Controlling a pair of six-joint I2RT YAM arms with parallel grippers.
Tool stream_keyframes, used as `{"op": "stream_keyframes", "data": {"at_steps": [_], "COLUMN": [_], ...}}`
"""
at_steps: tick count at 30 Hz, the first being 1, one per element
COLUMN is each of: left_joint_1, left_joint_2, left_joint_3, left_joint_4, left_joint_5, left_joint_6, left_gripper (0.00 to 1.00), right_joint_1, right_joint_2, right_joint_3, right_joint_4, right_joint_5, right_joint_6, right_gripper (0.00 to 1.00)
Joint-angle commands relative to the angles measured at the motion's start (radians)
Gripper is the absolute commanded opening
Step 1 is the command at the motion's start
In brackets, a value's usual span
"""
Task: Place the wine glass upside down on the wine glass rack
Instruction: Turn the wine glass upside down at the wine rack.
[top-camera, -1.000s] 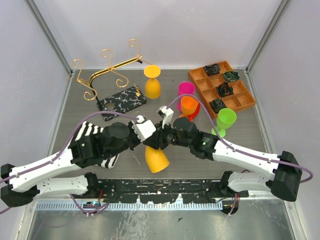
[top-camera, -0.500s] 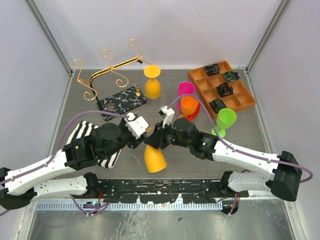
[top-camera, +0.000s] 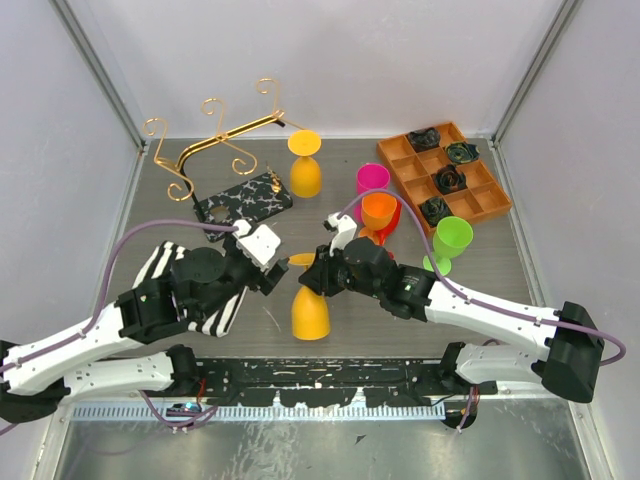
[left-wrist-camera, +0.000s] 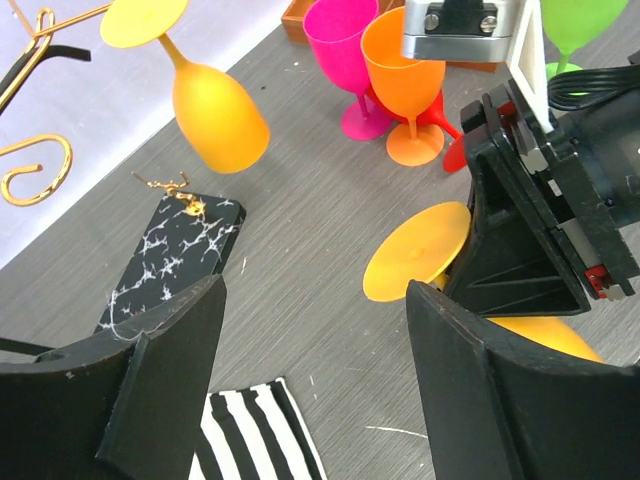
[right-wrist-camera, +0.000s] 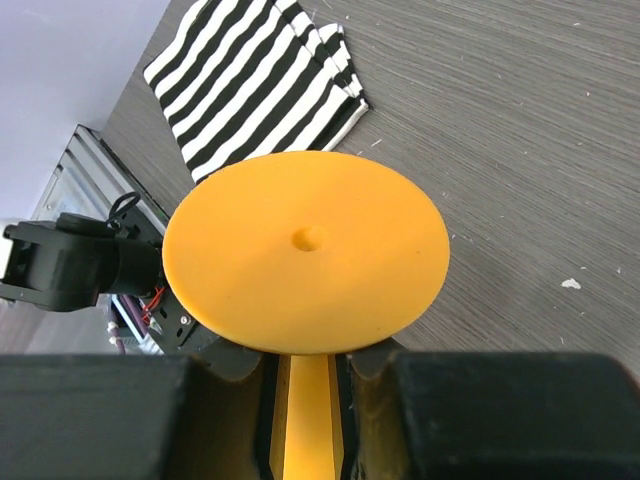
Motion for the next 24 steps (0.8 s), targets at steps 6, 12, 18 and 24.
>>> {"op": "stream_keyframes", "data": {"at_steps": [6, 12, 18, 24], "left_joint_1": [0.022, 0.232, 0.355, 0.355], "left_joint_2": [0.006, 0.035, 0.096, 0.121], "left_joint_3": [0.069, 0.143, 0.194, 0.195], "left_joint_4": [0.01, -0.104, -0.143, -0.112], "left_joint_5": [-0.089, 0.116, 0.381, 0.405], "left_joint_6": [-0.1, -0.259, -0.403, -0.435], "left_gripper": [0.83, 0.85, 0.85, 0.85], "right_joint_1": [0.003, 0.005, 0.005, 0.004], "right_joint_2": [-0.015, -0.07, -0.1, -0.126], "right_joint_3": [0.016, 0.004, -0.04, -0.108], "right_joint_4": [0.066, 0.092, 0.225, 0.4], "right_joint_5": [-0.004, 0.049, 0.008, -0.019], "right_joint_6": [-0.08, -0.143, -0.23, -0.351], "right_gripper": [0.01, 0.01, 0.01, 0.01]}}
